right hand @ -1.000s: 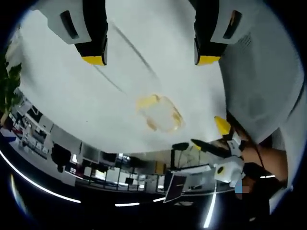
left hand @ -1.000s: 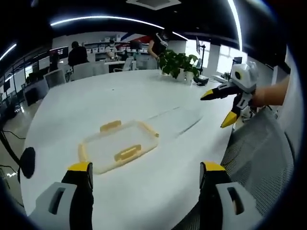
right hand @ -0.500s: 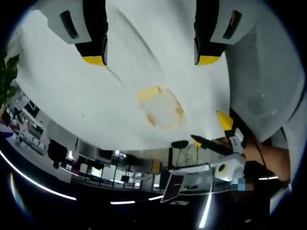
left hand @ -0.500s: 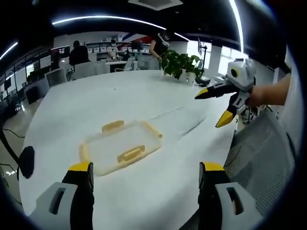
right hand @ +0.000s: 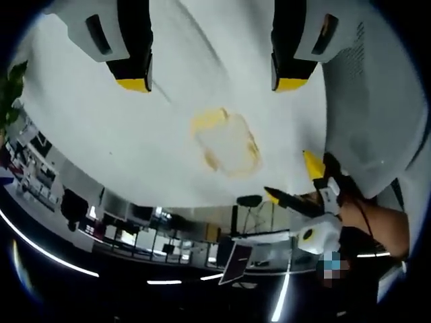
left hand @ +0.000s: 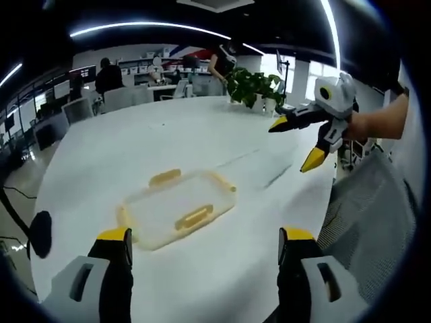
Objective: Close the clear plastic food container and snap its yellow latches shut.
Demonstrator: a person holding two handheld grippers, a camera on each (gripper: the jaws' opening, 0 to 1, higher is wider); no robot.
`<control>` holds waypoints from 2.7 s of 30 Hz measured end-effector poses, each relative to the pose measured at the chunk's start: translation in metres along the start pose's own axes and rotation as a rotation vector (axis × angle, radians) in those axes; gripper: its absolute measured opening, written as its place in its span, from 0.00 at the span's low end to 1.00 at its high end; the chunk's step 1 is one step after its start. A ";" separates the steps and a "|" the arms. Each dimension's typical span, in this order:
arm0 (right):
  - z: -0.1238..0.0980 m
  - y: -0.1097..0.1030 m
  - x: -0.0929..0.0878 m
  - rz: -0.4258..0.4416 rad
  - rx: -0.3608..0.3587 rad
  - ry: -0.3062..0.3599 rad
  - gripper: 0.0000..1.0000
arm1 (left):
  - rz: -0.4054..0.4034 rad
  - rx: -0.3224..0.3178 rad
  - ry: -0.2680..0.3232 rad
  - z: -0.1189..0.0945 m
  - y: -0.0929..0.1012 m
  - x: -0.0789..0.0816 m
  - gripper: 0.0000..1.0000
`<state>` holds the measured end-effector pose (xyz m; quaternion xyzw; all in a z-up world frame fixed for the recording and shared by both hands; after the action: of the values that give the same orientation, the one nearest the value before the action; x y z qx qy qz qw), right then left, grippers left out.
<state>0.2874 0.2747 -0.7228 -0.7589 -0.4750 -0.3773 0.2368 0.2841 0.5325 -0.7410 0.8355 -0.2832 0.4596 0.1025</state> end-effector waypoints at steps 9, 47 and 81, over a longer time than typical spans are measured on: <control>0.008 0.007 0.009 -0.029 0.016 -0.011 0.71 | -0.012 0.009 0.007 0.005 -0.011 0.002 0.89; 0.045 0.026 0.035 -0.093 0.105 -0.057 0.70 | 0.096 -0.038 -0.057 0.028 -0.044 0.005 0.85; 0.081 0.041 0.037 -0.189 0.207 -0.181 0.69 | 0.316 -0.136 -0.192 0.049 -0.075 -0.008 0.77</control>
<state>0.3624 0.3355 -0.7422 -0.7132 -0.6001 -0.2769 0.2334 0.3581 0.5755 -0.7680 0.8119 -0.4495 0.3680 0.0578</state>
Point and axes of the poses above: the point that each gripper's makers call its tool centre point, and the gripper's own axes: z roughly forward along the fingers, y roughly to its right, x roughly out of its top, the point moved 6 cm from there along -z, roughly backward along the fingers, and after that the axes turned 13 degrees about x, right-handed, at the moved point
